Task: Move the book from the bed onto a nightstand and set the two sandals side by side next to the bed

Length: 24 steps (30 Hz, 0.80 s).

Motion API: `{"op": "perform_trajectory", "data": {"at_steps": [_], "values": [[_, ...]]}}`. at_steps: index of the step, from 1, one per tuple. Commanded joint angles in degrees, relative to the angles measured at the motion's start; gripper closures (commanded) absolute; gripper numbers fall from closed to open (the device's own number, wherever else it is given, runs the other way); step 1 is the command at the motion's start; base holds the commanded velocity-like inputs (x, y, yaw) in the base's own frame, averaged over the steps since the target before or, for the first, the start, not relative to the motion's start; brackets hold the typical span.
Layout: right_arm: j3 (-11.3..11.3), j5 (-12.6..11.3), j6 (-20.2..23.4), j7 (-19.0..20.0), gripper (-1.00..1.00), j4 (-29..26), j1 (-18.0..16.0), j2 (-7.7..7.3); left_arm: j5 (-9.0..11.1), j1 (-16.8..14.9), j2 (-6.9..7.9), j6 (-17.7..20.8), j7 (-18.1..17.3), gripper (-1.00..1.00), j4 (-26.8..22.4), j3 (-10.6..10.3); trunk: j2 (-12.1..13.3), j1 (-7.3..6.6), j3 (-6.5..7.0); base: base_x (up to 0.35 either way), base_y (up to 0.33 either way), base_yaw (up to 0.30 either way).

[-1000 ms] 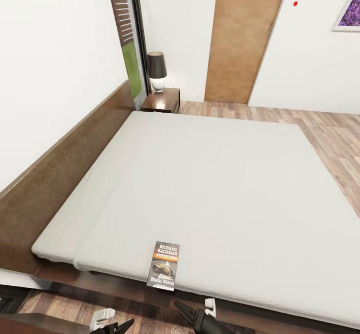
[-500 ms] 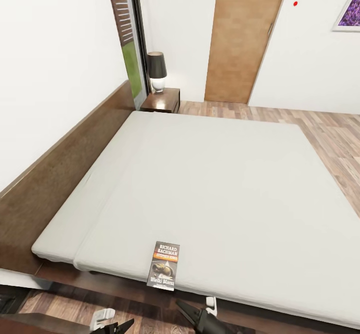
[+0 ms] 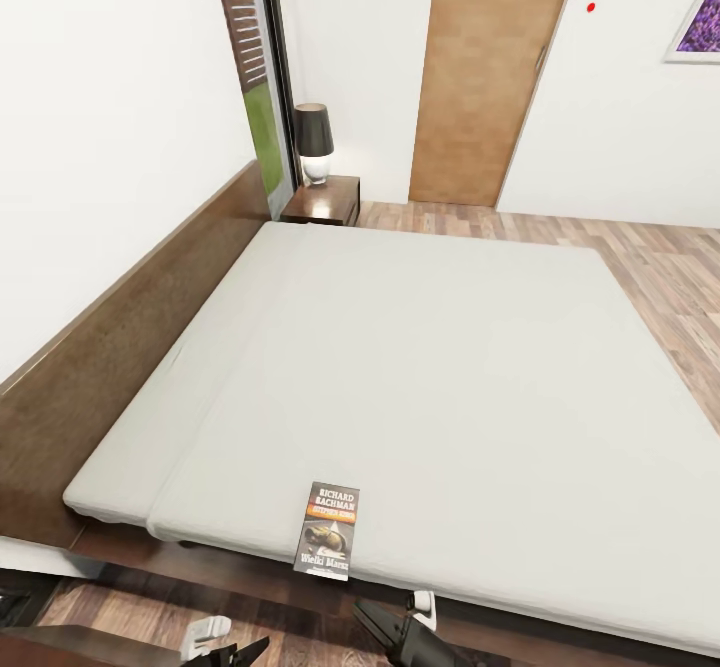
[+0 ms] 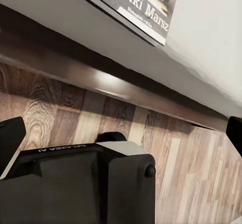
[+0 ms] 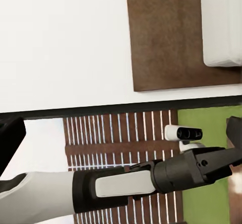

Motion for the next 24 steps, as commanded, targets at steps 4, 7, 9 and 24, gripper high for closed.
{"op": "perform_trajectory", "data": {"at_steps": [4,7,9,24], "values": [[0.05,-0.27,0.6,-0.03,-1.0,-0.01,-0.01,0.0,0.26,-0.04,0.0,-0.5,-0.1,-1.0,0.04,-0.48,-0.06,0.01,-0.06,0.0,0.0,0.0],[0.02,-0.27,0.59,-0.11,-1.0,-0.01,-0.01,0.0,0.26,-0.04,0.0,-0.5,-0.1,-1.0,0.04,-0.48,-0.06,0.01,-0.06,0.0,0.0,0.0],[0.0,-0.27,0.58,-0.13,-1.0,-0.01,-0.01,0.0,0.26,-0.04,0.0,-0.5,-0.1,-1.0,0.04,-0.52,-0.06,0.01,-0.06,0.0,0.0,0.0],[-0.05,-0.27,0.5,-0.14,-1.0,-0.01,-0.01,0.0,0.19,-0.04,-0.08,-0.5,-0.1,-1.0,0.04,-0.56,-5.67,3.09,-2.57,0.0,0.0,0.0]]}}
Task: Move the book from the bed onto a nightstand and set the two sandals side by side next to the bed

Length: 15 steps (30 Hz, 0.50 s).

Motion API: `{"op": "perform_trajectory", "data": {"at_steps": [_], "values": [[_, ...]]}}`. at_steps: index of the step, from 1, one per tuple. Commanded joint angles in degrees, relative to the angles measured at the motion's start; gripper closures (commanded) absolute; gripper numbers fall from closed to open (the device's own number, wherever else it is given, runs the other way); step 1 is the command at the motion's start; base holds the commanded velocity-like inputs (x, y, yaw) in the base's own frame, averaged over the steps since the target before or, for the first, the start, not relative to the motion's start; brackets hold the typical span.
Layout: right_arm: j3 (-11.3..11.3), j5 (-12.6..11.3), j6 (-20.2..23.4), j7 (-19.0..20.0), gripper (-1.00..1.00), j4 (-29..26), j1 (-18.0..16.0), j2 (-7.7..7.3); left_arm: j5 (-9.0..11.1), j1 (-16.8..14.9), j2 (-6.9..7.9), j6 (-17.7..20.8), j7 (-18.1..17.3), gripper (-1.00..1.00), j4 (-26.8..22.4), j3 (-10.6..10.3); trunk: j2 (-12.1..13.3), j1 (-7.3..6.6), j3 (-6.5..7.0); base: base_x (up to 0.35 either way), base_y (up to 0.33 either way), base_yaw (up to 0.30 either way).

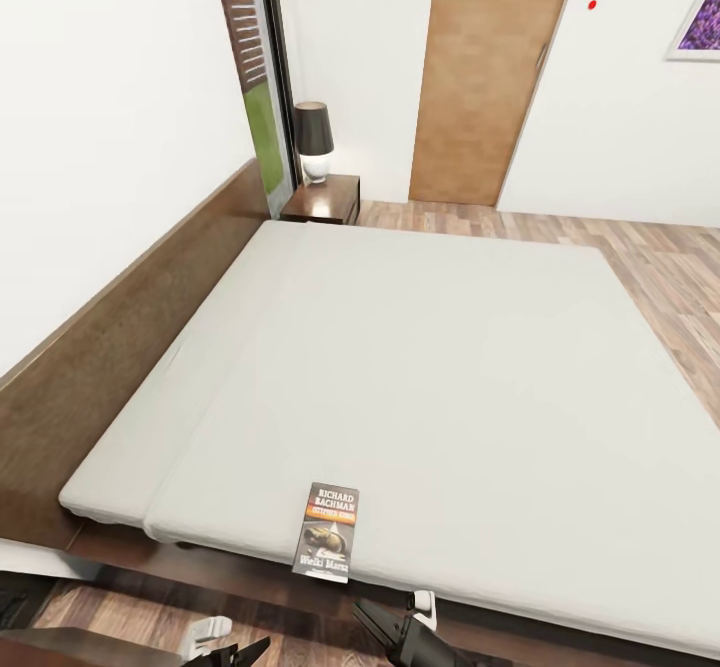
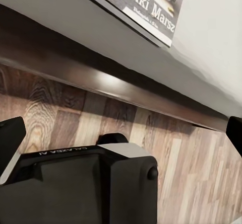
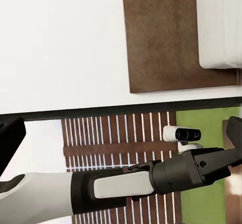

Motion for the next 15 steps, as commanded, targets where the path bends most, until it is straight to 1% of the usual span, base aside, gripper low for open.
{"op": "perform_trajectory", "data": {"at_steps": [1,15], "values": [[0.11,-0.28,0.6,0.15,-1.0,-0.01,-0.01,0.0,0.25,-0.03,0.01,-0.5,-0.08,-1.0,0.05,-0.49,-0.46,0.23,-0.24,0.0,0.0,0.0],[-0.08,-0.35,0.61,-0.04,-1.0,-0.01,0.0,-0.03,0.27,-0.03,0.0,-0.5,-0.08,-1.0,0.04,-0.49,-6.08,3.31,-2.75,0.0,0.0,0.0]]}}
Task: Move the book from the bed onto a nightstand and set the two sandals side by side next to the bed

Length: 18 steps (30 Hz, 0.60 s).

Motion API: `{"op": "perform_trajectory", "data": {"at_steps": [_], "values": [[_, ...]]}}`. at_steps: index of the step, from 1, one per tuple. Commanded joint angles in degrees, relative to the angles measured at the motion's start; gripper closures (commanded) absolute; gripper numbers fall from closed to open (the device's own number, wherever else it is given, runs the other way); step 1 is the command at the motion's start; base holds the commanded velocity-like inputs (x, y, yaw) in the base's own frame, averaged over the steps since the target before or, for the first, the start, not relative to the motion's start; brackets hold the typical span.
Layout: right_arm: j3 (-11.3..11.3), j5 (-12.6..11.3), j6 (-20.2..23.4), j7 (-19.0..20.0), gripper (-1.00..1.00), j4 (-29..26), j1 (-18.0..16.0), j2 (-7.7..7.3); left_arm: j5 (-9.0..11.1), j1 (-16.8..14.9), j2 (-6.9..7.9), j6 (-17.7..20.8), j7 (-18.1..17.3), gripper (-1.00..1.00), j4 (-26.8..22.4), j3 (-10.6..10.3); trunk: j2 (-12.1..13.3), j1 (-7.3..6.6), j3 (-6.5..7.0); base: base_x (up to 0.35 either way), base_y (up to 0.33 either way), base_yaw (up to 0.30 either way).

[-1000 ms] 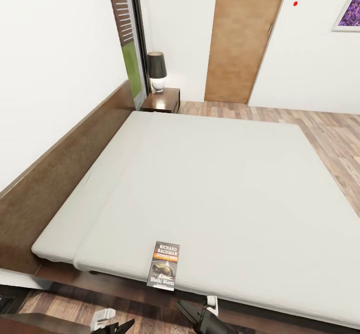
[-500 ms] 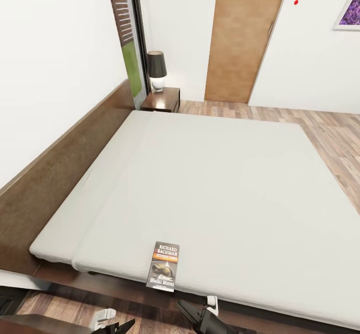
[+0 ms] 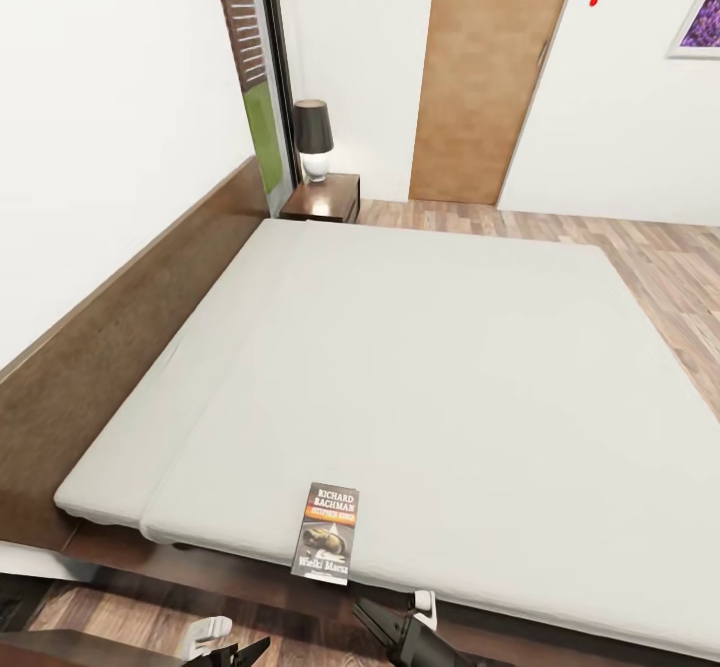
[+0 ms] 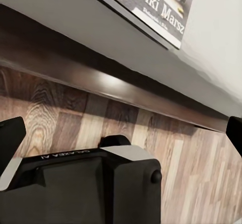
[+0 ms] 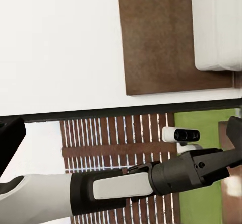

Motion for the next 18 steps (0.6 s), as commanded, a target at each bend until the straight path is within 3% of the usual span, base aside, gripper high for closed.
{"op": "perform_trajectory", "data": {"at_steps": [1,18], "values": [[0.1,-0.31,0.6,0.15,-1.0,-0.01,-0.01,-0.01,0.27,-0.03,0.01,-0.5,-0.08,-1.0,0.05,-0.49,-0.46,0.23,-0.23,0.0,0.0,0.0],[-2.84,-2.27,0.58,0.17,-1.0,0.08,0.0,-0.06,0.25,-0.03,0.01,-0.5,-0.08,-1.0,0.05,-0.49,-7.27,3.97,-3.29,0.0,0.0,0.0]]}}
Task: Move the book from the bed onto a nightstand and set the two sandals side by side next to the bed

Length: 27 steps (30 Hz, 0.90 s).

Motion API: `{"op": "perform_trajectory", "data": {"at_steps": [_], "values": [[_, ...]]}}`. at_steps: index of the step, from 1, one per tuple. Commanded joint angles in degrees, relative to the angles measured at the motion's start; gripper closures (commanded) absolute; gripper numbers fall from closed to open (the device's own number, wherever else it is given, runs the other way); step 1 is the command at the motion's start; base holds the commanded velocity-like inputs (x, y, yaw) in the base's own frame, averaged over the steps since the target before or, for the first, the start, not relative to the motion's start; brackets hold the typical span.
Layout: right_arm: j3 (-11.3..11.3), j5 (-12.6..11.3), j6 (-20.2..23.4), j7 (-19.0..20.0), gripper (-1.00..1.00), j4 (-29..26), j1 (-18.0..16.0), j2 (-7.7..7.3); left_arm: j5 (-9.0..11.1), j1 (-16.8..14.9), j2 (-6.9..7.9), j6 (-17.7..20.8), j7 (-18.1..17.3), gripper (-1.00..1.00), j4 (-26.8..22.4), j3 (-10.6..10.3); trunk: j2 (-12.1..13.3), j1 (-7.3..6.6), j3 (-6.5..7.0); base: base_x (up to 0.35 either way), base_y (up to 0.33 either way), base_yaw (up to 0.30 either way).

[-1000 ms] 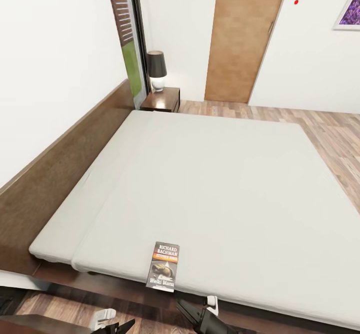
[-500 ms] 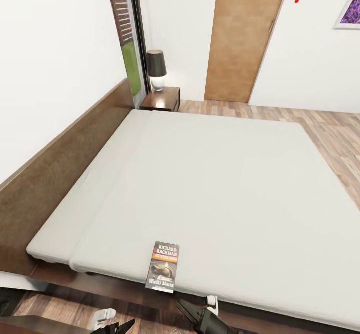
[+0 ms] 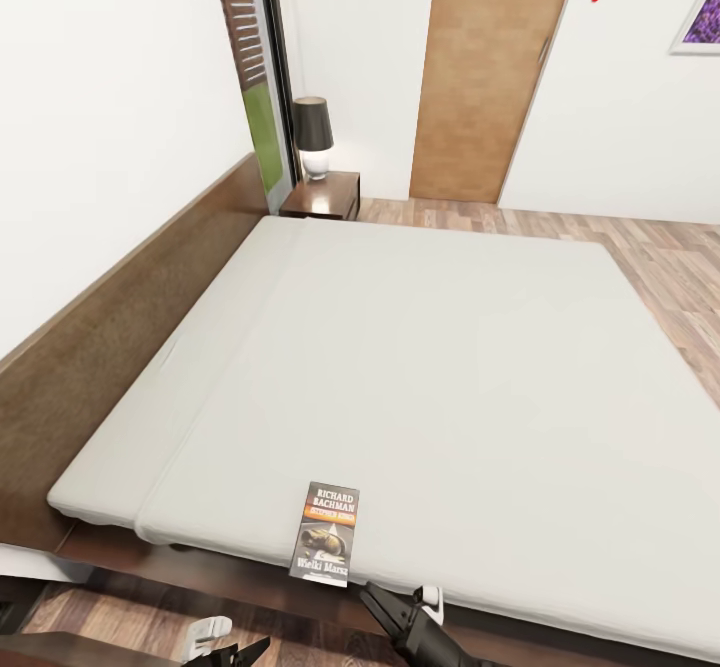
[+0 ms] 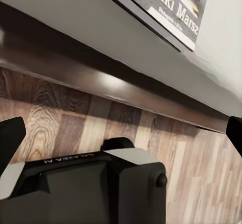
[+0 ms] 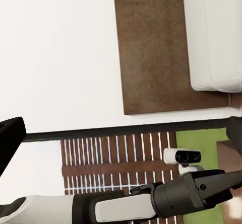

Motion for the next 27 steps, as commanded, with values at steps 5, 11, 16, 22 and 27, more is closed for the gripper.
{"op": "perform_trajectory", "data": {"at_steps": [5,11,16,22,27], "values": [[0.24,-0.55,0.57,0.12,-1.0,0.04,0.0,-0.01,0.26,-0.03,0.01,-0.5,-0.07,-1.0,0.05,-0.49,-2.05,1.11,-0.95,0.0,0.0,0.0],[0.22,-0.57,0.55,0.12,-1.0,0.07,-0.01,0.0,0.24,-0.03,0.01,-0.5,-0.07,-1.0,0.05,-0.49,-4.46,2.43,-2.02,0.0,0.0,0.0],[0.22,-0.57,0.54,0.11,-1.0,0.11,0.02,0.0,0.24,-0.03,0.01,-0.5,-0.07,-1.0,0.05,-0.49,-6.46,3.52,-2.92,0.0,0.0,0.0],[0.22,-0.58,0.48,0.05,-1.0,0.16,0.02,0.01,0.23,-0.03,0.01,-0.5,-0.07,-1.0,0.05,-0.49,-8.87,4.84,-4.0,0.0,0.0,0.0],[0.25,-0.58,0.45,0.03,-1.0,0.16,0.03,0.0,0.23,-0.03,0.01,-0.5,-0.07,-1.0,0.05,-0.49,-10.88,5.94,-4.9,0.0,0.0,0.0]]}}
